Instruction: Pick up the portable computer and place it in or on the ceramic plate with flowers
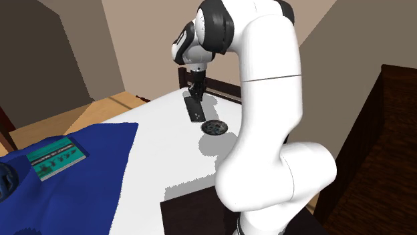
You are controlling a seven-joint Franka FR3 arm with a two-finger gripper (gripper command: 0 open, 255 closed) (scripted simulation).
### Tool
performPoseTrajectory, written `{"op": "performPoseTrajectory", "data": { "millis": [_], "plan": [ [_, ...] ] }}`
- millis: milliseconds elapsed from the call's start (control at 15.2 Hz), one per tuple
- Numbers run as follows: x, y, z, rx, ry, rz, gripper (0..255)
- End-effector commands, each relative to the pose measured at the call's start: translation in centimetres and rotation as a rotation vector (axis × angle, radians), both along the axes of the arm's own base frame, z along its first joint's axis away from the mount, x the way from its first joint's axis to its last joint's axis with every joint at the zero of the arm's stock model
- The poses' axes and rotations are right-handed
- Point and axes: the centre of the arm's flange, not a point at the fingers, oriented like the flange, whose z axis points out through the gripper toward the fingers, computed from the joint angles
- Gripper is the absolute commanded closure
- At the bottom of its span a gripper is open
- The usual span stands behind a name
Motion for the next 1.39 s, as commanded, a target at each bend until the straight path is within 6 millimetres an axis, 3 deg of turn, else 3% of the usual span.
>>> {"op": "performPoseTrajectory", "data": {
  "millis": [0, 660, 1320],
  "plan": [
    [0.2, -2.7, 0.4, 0.0, 0.0, 0.001, 255],
    [0.9, -15.5, 3.1, 0.0, 0.0, 0.001, 255],
    [0.9, -15.5, -2.1, 0.0, 0.0, 0.001, 255]
  ]
}}
